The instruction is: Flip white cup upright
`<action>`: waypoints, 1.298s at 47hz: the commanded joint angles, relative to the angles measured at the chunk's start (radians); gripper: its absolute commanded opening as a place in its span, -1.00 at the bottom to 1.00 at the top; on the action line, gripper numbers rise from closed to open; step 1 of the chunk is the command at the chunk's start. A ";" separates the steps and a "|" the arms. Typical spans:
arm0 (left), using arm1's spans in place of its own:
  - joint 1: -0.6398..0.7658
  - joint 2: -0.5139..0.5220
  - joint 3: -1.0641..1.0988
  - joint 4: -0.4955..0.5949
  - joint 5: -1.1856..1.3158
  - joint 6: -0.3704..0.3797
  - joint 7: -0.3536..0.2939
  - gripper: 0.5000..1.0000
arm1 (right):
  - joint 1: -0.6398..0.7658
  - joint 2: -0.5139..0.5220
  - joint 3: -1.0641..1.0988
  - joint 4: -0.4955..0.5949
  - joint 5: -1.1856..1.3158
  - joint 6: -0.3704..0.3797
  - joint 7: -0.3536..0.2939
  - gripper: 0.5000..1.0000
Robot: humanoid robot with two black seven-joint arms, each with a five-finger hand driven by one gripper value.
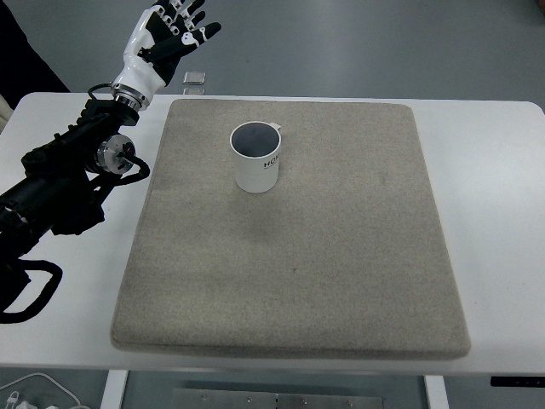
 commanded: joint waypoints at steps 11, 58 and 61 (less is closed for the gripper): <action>0.002 -0.001 -0.016 0.008 -0.092 0.101 0.222 1.00 | 0.000 0.000 -0.003 0.000 0.000 0.000 0.000 0.72; 0.010 -0.035 -0.160 0.091 -0.399 -0.022 0.455 1.00 | -0.002 0.000 -0.002 0.000 0.000 0.002 0.000 0.72; 0.010 -0.035 -0.160 0.094 -0.396 -0.022 0.451 1.00 | -0.002 0.000 -0.002 0.000 0.001 0.003 0.000 0.72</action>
